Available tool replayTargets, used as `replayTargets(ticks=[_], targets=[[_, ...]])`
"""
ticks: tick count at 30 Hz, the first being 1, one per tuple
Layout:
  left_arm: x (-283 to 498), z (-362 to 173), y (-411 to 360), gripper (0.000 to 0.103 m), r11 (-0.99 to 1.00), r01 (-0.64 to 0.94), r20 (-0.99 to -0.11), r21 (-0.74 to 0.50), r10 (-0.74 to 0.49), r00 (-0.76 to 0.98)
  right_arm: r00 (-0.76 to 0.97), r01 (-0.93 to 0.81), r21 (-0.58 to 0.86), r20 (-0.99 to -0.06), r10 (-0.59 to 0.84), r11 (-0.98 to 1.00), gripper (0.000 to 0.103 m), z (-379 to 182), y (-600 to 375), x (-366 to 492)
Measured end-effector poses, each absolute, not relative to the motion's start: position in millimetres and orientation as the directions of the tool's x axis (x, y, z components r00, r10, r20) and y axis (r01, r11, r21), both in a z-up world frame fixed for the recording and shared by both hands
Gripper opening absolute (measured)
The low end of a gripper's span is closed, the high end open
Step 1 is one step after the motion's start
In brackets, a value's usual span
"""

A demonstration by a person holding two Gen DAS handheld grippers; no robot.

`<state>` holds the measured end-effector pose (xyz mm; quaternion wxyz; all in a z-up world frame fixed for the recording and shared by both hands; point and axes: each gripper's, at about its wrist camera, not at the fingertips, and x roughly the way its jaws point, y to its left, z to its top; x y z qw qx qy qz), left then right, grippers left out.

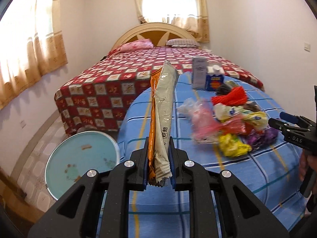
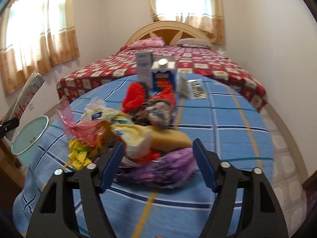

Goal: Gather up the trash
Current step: 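Lift the wrapper with the left gripper while the right gripper grasps the yellow-white plastic bag, then carry the wrapper and the yellow-white bag over the light blue bin with both grippers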

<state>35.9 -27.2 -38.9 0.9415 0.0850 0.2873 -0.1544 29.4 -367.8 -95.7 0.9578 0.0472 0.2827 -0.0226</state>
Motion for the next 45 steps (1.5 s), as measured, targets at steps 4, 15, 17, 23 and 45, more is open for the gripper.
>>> replayTargets(ticks=[4,15,17,23,45], targets=[[43.3,-50.2,-22.0,0.016,0.942,0.326,-0.585,0.075,-0.224,0.78,0.82,0.035,0.102,-0.572,0.03,0.994,0.048,-105.4,-361.4,45.1],[54.2,-47.9,-4.5,0.016,0.958,0.278,-0.581,0.075,-0.185,0.793,0.836,-0.009,0.131,-0.543,0.079,0.991,0.011,-88.8,-368.8,44.1],[56.5,-44.2,3.0,0.016,0.964,0.253,-0.573,0.077,-0.165,0.803,0.849,-0.004,0.122,-0.524,0.068,0.993,0.011,-78.1,-371.1,41.4],[63.9,-41.2,23.8,0.016,0.977,0.2,-0.575,0.071,-0.124,0.809,0.878,0.02,0.095,-0.478,0.028,0.995,0.011,-53.2,-369.4,39.8],[77.3,-50.5,99.1,0.017,0.992,-0.034,-0.615,0.118,0.1,0.782,0.842,-0.21,0.013,-0.505,0.188,0.978,0.011,-43.9,-239.7,139.7]])
